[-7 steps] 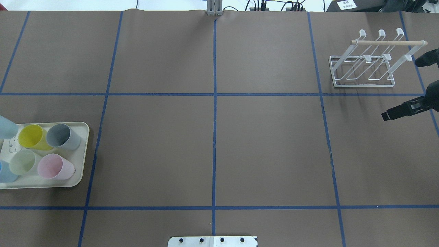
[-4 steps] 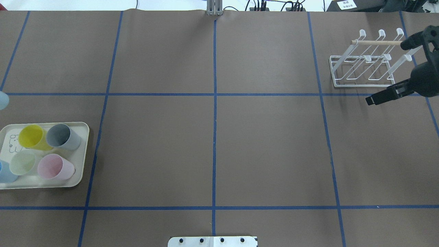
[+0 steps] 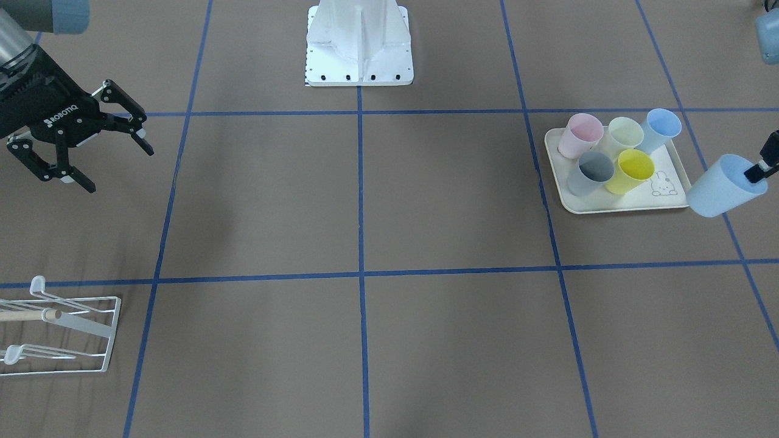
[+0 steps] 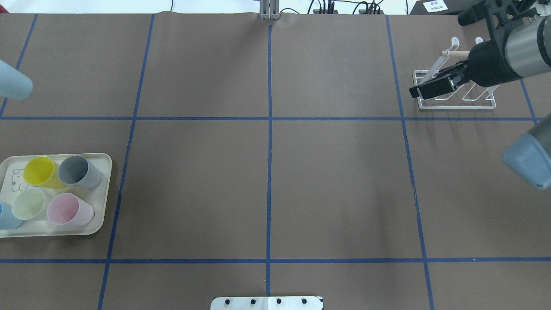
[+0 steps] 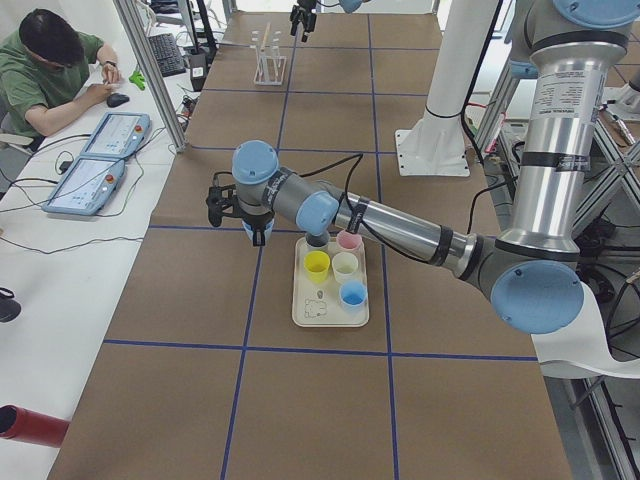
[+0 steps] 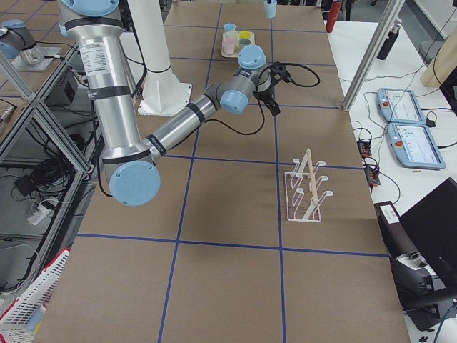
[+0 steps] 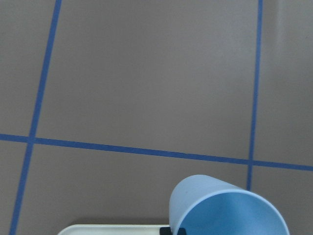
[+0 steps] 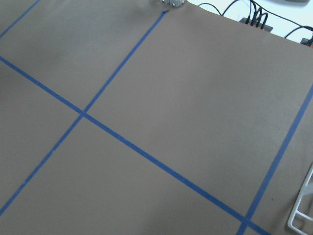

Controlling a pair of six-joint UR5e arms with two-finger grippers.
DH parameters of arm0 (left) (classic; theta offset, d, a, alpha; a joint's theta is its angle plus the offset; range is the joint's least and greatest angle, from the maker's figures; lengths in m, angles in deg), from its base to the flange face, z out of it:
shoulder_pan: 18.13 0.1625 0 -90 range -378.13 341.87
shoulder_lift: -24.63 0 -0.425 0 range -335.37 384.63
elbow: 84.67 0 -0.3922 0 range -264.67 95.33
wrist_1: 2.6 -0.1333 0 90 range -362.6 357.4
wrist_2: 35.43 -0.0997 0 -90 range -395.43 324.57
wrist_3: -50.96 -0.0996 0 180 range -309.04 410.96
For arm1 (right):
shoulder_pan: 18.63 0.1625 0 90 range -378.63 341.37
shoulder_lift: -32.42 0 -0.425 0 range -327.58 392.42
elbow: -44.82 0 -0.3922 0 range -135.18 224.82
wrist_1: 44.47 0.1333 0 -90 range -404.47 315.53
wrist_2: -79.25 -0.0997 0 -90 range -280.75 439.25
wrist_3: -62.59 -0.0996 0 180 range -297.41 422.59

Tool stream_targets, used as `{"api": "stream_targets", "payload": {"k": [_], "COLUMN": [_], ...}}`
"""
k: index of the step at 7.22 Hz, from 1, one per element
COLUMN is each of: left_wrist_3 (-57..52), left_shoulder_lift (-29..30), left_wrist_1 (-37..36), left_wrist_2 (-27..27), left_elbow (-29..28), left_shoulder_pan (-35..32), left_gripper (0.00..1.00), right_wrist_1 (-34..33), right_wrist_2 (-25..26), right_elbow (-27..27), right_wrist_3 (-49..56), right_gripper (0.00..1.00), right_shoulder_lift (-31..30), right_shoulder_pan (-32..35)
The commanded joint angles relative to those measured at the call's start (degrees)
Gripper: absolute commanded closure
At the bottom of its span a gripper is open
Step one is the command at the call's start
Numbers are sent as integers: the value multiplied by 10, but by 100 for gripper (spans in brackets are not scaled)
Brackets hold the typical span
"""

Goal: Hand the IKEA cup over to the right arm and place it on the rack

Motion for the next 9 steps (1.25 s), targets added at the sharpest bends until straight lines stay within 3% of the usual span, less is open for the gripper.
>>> {"api": "stream_targets", "payload": {"k": [1,3,4,6,7,9], "left_wrist_3": [114,227,272,399,444,526], "left_shoulder_lift": [33,89,114,174,189,203], "left_wrist_1": [0,4,3,5,11,19], "left_wrist_2": [87,102,108,123,124,160], "left_elbow": [14,28,32,33,33,27], "left_shoulder_pan": [0,4,13,54,74,84], "left_gripper": [100,100,100,100,100,100], "right_wrist_1": [5,7,9,12,36,200], "right_wrist_2": [84,185,213,223,268,315], "right_elbow": [-44,-89,-95,-114,-115,-162], "right_wrist_3": [-1,35,63,59,62,64], "right_gripper": [0,0,0,1,1,1], "right_shoulder_lift": [95,178,198,251,260,257], "right_shoulder_pan": [-45,-110,-140,-166,-186,-225]}}
